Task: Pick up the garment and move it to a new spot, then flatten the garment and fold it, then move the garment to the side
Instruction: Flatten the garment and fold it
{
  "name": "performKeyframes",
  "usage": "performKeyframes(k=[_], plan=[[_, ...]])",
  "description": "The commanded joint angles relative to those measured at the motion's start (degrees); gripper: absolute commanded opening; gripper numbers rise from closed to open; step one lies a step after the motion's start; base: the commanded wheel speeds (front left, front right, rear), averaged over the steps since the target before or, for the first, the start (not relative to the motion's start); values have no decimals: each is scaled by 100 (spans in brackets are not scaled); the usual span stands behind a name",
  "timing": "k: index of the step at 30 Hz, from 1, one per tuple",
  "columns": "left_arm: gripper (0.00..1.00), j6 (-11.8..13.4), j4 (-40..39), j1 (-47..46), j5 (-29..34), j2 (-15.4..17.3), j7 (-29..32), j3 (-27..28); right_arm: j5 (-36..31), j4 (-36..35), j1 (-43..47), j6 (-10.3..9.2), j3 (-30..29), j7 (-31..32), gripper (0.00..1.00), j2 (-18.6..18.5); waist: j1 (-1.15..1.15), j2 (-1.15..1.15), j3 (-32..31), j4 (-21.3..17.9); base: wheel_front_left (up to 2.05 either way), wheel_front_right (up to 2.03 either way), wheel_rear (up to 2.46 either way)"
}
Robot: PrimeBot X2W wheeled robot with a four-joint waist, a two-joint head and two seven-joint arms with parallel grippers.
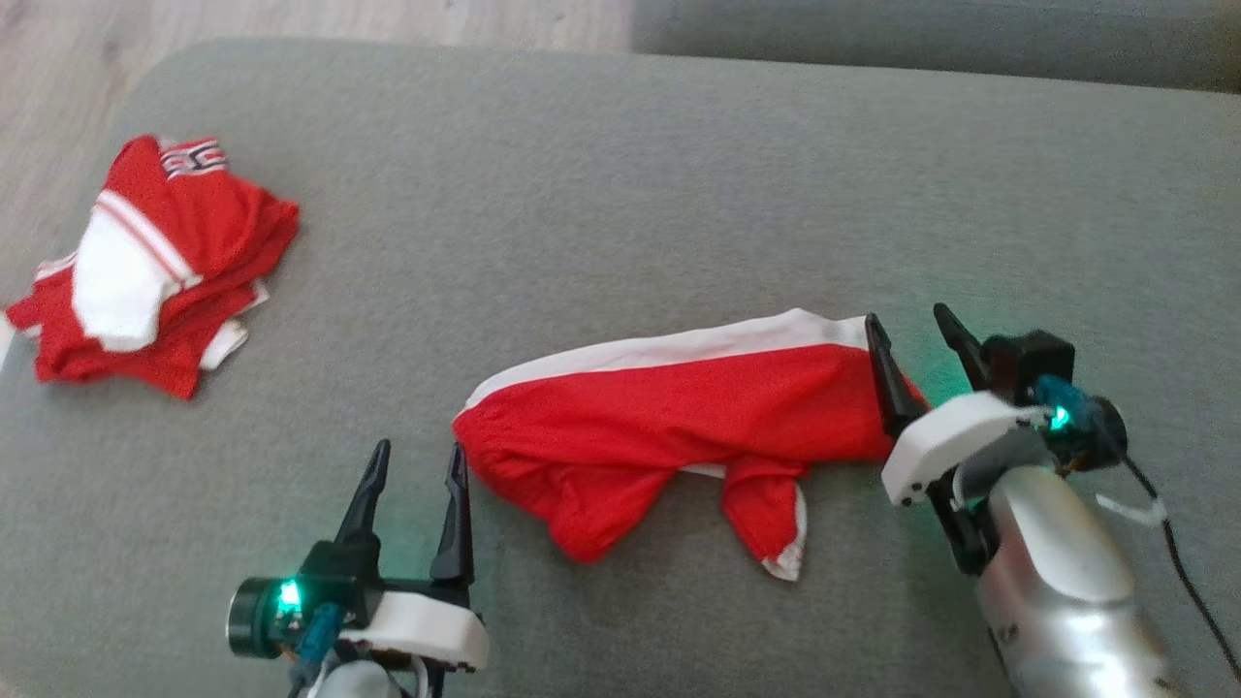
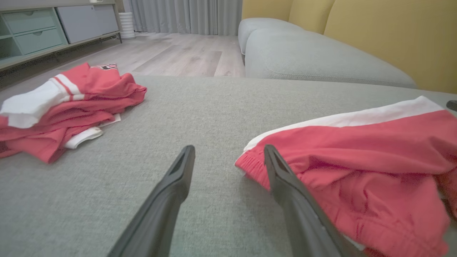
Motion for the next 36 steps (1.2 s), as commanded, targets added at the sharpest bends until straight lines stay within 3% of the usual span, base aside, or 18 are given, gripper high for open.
performKeyframes(k=[1, 12, 13, 14, 15, 22, 29, 36], plan=[[100, 55, -184, -232, -43, 10, -29, 104, -148, 72, -278, -4, 52, 110, 100, -14, -1, 0, 199, 244, 0, 0, 0], [100, 147, -302, -321, -169, 10, -29, -33, -806, 1014, -539, -4, -161, 622, 100, -9, -1, 0, 346, 384, 0, 0, 0], [100, 151, -308, -329, -172, 10, -29, -34, -798, 1056, -543, -4, -134, 629, 89, -6, -1, 0, 348, 371, 0, 0, 0], [100, 154, -312, -338, -174, 10, -29, -35, -785, 1095, -549, -4, -103, 646, 41, -4, -1, 0, 350, 355, 0, 0, 0], [100, 158, -315, -348, -176, 10, -29, -35, -768, 1121, -558, -4, -75, 644, 0, -3, -1, 0, 351, 340, 0, 0, 0], [100, 108, -315, -417, -210, 10, -29, -31, -566, 1099, -558, -4, -106, 290, 0, -5, -1, 0, 312, 235, 0, 0, 0], [100, -263, -80, -665, -646, 10, -29, -51, -522, 870, -472, -4, -305, -257, 0, -136, -1, 0, 278, 62, 0, 0, 0], [100, -810, 654, -1275, -2501, 9, -29, -141, -534, 703, -384, -4, -232, -361, 0, -135, -1, 0, 301, -82, 0, 0, 0]])
